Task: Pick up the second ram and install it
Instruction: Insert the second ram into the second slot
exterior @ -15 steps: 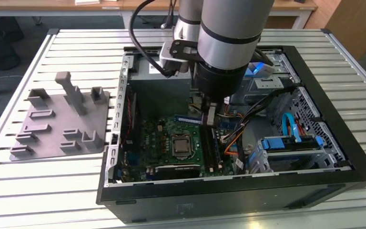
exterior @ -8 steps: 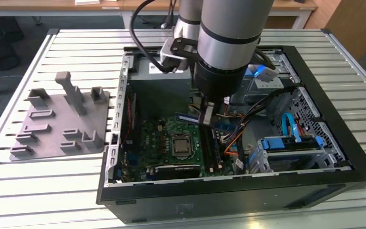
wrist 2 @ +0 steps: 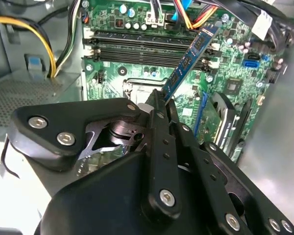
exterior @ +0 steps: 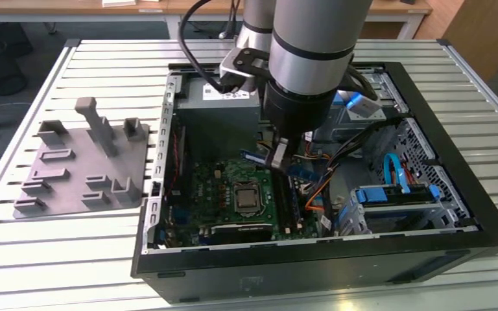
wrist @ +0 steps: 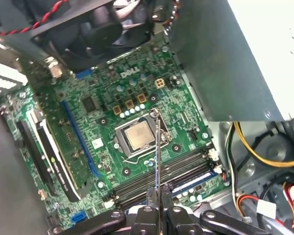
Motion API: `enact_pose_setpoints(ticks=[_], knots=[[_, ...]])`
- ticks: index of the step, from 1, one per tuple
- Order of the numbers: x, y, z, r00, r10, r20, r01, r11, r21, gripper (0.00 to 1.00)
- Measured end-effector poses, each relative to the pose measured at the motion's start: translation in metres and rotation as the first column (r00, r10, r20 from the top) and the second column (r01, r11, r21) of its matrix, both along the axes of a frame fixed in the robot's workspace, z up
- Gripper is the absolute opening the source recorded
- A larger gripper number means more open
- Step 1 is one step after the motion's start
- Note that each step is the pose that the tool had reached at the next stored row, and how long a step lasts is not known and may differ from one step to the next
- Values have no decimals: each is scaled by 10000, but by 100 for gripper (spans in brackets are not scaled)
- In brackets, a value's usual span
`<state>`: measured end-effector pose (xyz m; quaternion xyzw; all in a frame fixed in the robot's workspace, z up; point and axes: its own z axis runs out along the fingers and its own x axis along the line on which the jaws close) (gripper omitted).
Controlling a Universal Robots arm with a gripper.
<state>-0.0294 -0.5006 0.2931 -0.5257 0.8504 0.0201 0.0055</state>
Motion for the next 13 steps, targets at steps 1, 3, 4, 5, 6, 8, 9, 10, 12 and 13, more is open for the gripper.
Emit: enact_pose_setpoints(ticks=[1,3,4,5,6,8,9,10,12,13], knots=[[0,0,0,9999,-139,0,139,9999,-1,14],[0,0,-1,9991,-417,0,417,9991,-5,14],[0,0,-2,9984,-557,0,557,9984,-6,14],[0,0,-2,9976,-690,0,690,9976,-8,14],[0,0,-2,9966,-821,1,821,9966,-9,14],[0,0,-3,9942,-1080,1,1080,9942,-14,14],[0,0,-3,9928,-1201,1,1201,9928,-15,14],[0,0,-3,9913,-1319,2,1319,9913,-17,14],[0,0,-4,9879,-1554,2,1554,9879,-23,14],[0,0,-4,9861,-1662,3,1662,9861,-25,14]])
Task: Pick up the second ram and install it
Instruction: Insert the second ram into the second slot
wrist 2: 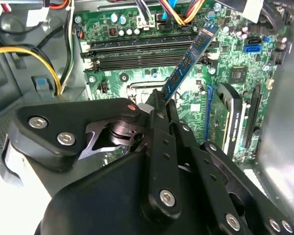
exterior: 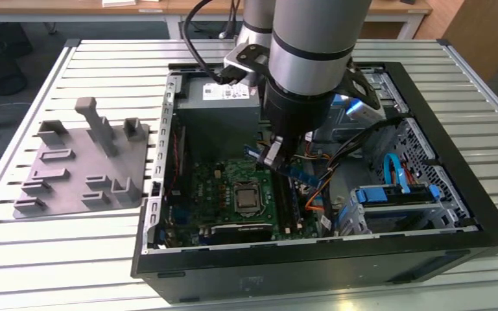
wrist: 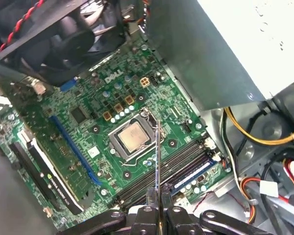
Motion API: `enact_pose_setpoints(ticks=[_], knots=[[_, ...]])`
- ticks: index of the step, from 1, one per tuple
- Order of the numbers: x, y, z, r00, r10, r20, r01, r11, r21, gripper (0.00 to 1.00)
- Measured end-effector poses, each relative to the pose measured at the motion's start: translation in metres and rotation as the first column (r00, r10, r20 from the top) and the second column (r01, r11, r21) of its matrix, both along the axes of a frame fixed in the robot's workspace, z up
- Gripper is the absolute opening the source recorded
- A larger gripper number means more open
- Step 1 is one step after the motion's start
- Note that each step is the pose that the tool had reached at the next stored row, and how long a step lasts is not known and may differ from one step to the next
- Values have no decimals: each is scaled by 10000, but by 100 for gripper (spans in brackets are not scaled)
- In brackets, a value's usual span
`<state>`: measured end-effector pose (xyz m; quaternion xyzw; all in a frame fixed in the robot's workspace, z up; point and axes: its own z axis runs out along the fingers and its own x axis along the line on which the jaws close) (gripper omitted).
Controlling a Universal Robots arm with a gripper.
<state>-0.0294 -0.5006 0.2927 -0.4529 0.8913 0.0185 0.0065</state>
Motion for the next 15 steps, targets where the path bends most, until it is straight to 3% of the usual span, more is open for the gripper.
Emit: enact_pose_setpoints(ticks=[8,15], knots=[[0,0,-2,9957,-929,1,929,9957,-18,14],[0,0,-4,9838,-1793,2,1793,9838,-27,14]])
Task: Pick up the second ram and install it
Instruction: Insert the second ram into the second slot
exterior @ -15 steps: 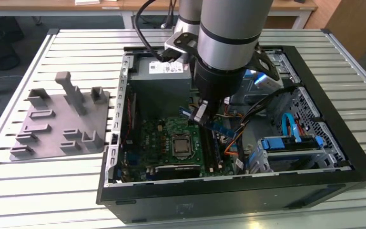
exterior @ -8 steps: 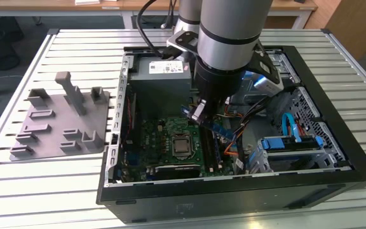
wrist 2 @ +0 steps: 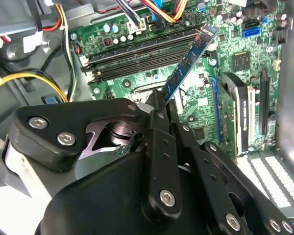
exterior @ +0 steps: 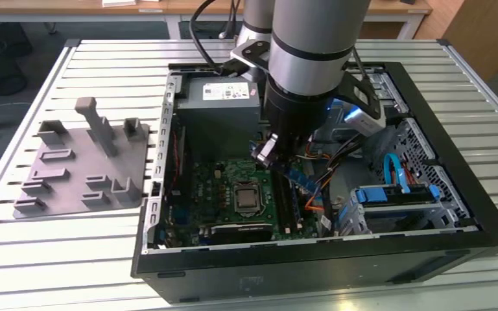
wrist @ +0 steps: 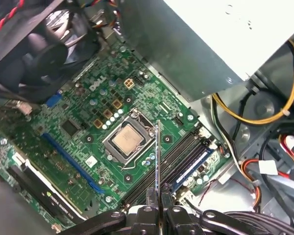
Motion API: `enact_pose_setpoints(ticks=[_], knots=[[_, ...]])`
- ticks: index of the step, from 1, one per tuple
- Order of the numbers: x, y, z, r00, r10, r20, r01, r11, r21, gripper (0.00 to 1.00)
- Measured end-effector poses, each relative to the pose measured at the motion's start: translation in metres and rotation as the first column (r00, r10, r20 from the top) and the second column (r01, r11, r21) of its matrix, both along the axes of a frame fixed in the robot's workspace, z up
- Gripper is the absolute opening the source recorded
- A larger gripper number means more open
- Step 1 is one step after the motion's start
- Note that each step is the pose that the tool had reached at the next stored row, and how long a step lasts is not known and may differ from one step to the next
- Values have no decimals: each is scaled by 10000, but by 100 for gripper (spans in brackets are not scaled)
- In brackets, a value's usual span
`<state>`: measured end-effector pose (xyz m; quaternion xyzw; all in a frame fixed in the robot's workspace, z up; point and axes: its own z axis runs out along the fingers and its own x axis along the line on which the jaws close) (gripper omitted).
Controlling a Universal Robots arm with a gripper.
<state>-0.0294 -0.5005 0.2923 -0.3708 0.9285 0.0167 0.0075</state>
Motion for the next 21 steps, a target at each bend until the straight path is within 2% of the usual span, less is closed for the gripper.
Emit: enact_pose_setpoints(ticks=[5,7,11,14,16,18,21], knots=[[0,0,-2,9970,-779,1,779,9970,-3,14],[0,0,-3,9940,-1094,1,1094,9940,-8,14],[0,0,-5,9848,-1735,4,1735,9848,-24,14],[0,0,-6,9754,-2205,7,2205,9754,-41,14],[0,0,-7,9674,-2531,9,2531,9674,-49,14],[0,0,-10,9580,-2868,9,2868,9580,-52,14],[0,0,-16,9413,-3375,9,3375,9413,-50,14]])
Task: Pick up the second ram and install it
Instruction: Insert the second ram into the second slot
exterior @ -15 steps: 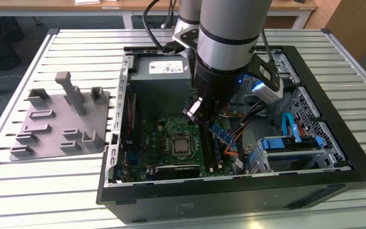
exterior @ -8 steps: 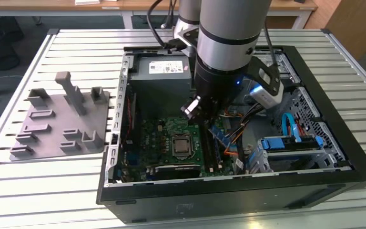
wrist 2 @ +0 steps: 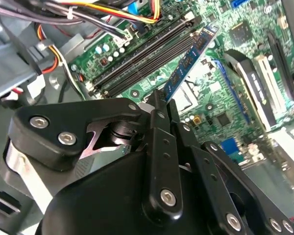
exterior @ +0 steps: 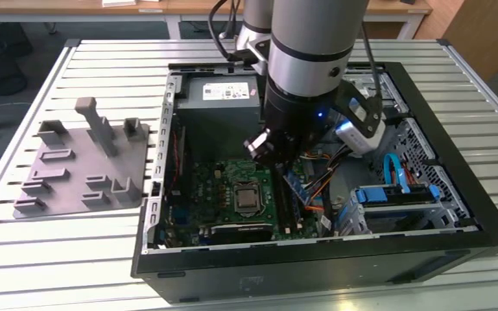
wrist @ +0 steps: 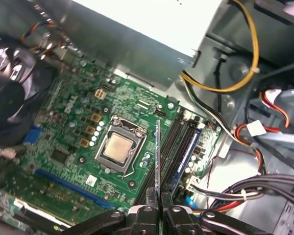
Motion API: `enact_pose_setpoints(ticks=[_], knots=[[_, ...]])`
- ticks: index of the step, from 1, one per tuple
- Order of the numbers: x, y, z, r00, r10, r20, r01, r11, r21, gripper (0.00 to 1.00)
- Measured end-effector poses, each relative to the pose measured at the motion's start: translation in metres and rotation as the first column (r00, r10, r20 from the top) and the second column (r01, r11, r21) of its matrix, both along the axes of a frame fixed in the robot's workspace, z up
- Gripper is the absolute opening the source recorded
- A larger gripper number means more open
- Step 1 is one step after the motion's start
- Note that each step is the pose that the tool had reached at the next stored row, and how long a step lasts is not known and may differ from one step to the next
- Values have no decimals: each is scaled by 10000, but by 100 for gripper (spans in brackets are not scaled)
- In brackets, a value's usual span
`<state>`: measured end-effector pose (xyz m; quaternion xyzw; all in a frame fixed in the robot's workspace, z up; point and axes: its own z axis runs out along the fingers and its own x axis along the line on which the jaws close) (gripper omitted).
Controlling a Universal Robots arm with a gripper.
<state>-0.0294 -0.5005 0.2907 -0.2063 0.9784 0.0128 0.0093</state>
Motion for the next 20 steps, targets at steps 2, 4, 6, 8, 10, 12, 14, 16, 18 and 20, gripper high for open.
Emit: enact_pose_setpoints(ticks=[2,4,6,8,10,12,14,16,18,20], knots=[[0,0,-4,9993,-375,0,375,9993,0,14],[0,0,-8,9974,-720,0,720,9974,0,14],[0,0,-10,9947,-1031,-1,1031,9947,-1,14],[0,0,-11,9915,-1302,0,1302,9915,-1,14],[0,0,-12,9885,-1513,1,1513,9885,-4,14],[0,0,-13,9850,-1726,1,1726,9850,-7,14],[0,0,-13,9804,-1969,1,1969,9804,-8,14],[0,0,-16,9738,-2273,1,2273,9738,-7,14],[0,0,-18,9658,-2594,1,2594,9658,-8,14],[0,0,-22,9568,-2907,1,2907,9568,-6,14]])
